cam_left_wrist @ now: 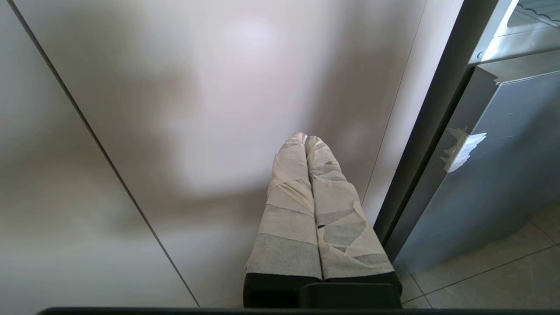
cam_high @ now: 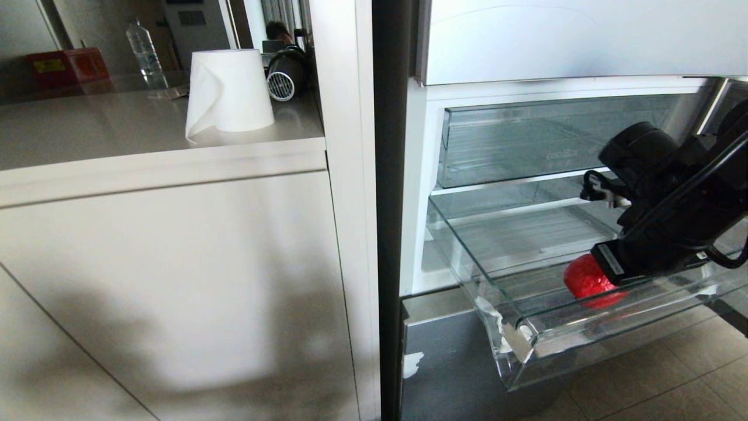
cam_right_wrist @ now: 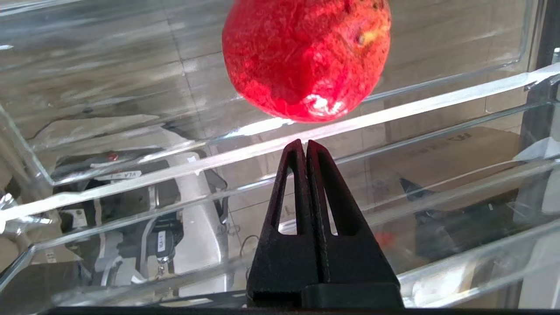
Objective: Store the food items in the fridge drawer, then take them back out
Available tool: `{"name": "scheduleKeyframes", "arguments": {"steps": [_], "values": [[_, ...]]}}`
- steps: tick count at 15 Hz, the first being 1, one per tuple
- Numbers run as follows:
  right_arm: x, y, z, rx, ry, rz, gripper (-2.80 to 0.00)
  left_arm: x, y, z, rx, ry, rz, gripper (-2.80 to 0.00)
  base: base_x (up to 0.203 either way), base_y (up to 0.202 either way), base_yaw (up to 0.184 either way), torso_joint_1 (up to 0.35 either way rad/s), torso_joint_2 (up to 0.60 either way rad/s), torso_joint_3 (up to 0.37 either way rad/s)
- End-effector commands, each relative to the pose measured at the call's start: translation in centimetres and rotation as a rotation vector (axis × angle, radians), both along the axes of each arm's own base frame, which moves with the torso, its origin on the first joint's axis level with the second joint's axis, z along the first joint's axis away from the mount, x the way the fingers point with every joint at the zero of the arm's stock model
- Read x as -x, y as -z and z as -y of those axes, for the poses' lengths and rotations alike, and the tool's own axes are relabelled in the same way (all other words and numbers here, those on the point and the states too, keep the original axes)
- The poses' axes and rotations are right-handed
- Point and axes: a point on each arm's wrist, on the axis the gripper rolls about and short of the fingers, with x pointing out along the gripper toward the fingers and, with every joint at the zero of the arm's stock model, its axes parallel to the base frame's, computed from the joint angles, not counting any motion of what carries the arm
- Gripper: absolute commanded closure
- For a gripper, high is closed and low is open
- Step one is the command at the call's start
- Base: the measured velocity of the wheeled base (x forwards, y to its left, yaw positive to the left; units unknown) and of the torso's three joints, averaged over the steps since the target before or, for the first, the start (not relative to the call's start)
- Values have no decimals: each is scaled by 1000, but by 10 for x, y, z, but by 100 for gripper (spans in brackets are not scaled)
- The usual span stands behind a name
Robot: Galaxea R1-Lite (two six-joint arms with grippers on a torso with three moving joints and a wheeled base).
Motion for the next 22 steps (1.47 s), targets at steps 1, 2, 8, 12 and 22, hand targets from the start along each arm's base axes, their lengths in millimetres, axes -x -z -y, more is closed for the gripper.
{"name": "scheduleKeyframes", "arguments": {"steps": [1,2,8,12,22], "values": [[-3,3,0,5,3,-13,0,0,0,0,0,0,0,0,0,0,0,0,0,0],[-7,8,-1,10,4,-29,0,0,0,0,0,0,0,0,0,0,0,0,0,0],[-42,5,-15,-23,17,171,0,0,0,0,0,0,0,0,0,0,0,0,0,0],[-31,-25,-22,-90,5,330,0,0,0,0,-1,-1,0,0,0,0,0,0,0,0],[-7,-17,-33,-90,-48,278,0,0,0,0,0,-2,0,0,0,0,0,0,0,0]]}}
